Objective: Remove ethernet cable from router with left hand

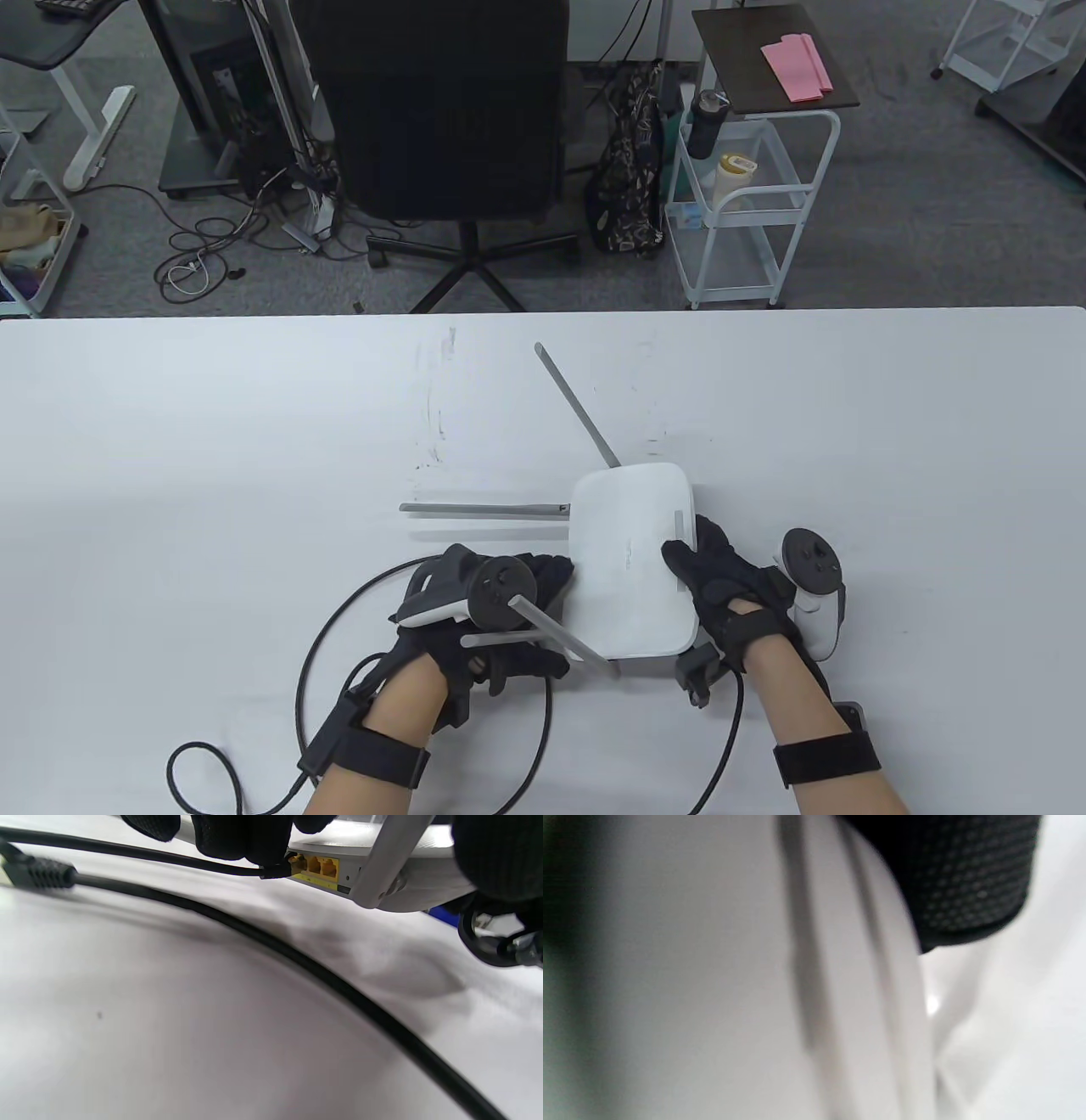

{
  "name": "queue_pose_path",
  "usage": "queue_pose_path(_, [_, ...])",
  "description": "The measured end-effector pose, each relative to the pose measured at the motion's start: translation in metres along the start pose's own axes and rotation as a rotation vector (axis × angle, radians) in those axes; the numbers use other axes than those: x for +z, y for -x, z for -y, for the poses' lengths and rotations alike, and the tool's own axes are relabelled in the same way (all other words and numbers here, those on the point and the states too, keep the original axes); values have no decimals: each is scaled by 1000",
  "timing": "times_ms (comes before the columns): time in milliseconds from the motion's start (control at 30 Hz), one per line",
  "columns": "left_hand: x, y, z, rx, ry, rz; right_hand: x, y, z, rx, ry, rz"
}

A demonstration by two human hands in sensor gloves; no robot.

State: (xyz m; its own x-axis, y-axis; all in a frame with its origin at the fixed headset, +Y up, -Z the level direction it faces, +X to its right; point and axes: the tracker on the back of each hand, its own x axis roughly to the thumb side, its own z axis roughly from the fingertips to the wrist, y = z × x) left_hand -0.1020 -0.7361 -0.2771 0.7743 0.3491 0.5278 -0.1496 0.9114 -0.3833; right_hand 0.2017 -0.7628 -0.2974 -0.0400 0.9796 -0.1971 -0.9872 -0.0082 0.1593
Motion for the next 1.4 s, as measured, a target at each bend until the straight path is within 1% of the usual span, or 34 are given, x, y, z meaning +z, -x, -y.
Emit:
queue_pose_path(33, [1,3,-3,-4,-18,-8,1,-1,1,-11,6,14])
queue_pose_path(100, [6,10,-7,-11,-110,-11,2,-4,3,-11,20,37])
queue_pose_path(200, [12,20,-12,-6,-130,-40,3,-4,6,0,53,48])
queue_pose_path(267, [16,26,-17,16,-184,-50,2,-4,9,-5,67,47])
queue_pose_path(333, [21,35,-23,100,-271,-74,3,-2,14,-60,100,44])
queue_pose_path(400, [25,42,-25,131,-323,-92,3,-1,18,-103,128,49])
queue_pose_path(433, [27,46,-26,164,-369,-107,3,0,19,-124,139,53])
queue_pose_path(533, [30,52,-26,227,-454,-136,2,1,21,-170,139,56])
queue_pose_path(600, [31,51,-26,226,-510,-157,3,3,20,-203,134,45])
queue_pose_path(667, [31,47,-27,177,-525,-171,2,4,18,-233,130,49])
queue_pose_path(733, [29,40,-26,82,-533,-198,2,5,15,-276,102,44])
queue_pose_path(833, [24,30,-20,-56,-516,-237,2,7,11,-340,82,31])
queue_pose_path(900, [20,24,-18,-128,-516,-248,1,9,7,-382,37,25])
queue_pose_path(1000, [19,14,-18,-227,-565,-266,0,10,-1,-407,-14,10])
queue_pose_path(1133, [17,8,-18,-206,-569,-249,0,11,-13,-416,-79,5])
queue_pose_path(1200, [14,7,-16,-202,-538,-248,0,11,-19,-423,-108,2])
queue_pose_path(1267, [14,3,-13,-208,-579,-239,1,12,-26,-455,-126,1])
queue_pose_path(1333, [15,2,-14,-220,-616,-249,0,13,-28,-431,-124,10])
queue_pose_path(1400, [15,0,-14,-200,-636,-235,-2,15,-30,-431,-152,11])
